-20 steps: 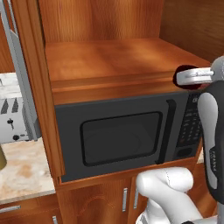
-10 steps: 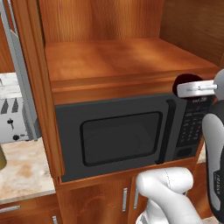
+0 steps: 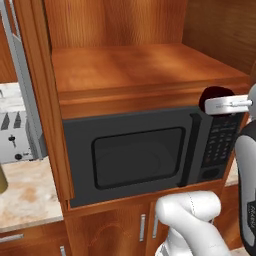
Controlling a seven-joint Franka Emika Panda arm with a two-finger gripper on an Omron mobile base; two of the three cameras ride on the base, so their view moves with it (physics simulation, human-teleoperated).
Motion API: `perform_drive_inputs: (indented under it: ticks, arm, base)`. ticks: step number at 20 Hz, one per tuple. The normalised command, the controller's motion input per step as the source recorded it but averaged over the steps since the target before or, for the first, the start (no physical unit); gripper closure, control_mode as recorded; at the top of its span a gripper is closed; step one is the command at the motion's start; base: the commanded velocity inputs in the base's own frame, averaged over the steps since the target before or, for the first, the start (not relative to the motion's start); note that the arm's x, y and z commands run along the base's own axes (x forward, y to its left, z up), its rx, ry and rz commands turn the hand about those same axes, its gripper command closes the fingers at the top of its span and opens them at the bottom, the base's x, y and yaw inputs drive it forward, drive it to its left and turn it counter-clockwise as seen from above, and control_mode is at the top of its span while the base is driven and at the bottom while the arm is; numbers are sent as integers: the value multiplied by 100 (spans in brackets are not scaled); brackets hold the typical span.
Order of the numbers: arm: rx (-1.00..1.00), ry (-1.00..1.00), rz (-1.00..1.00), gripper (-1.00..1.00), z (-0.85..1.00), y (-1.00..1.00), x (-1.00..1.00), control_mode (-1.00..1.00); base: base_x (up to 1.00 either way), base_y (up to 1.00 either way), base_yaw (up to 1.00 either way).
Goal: There is a tray on the dining counter. Grab the cup, mug, and pitcher and place them on the tray. The pitcher may be placed next to the tray if it cannot fit the tray.
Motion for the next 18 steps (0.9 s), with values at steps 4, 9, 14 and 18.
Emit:
perform_drive_inputs:
  ticks: [4, 9, 14, 18]
  arm:
    - [0, 0, 0, 100, 0, 0, 0, 100]
    - [0, 0, 0, 100, 0, 0, 0, 100]
    - [0, 0, 0, 100, 0, 0, 0, 100]
    - [0, 0, 0, 100, 0, 0, 0, 100]
  base:
    - [-94, 0, -8]
    - [-100, 2, -30]
    - [-82, 49, -64]
    - [-59, 23, -89]
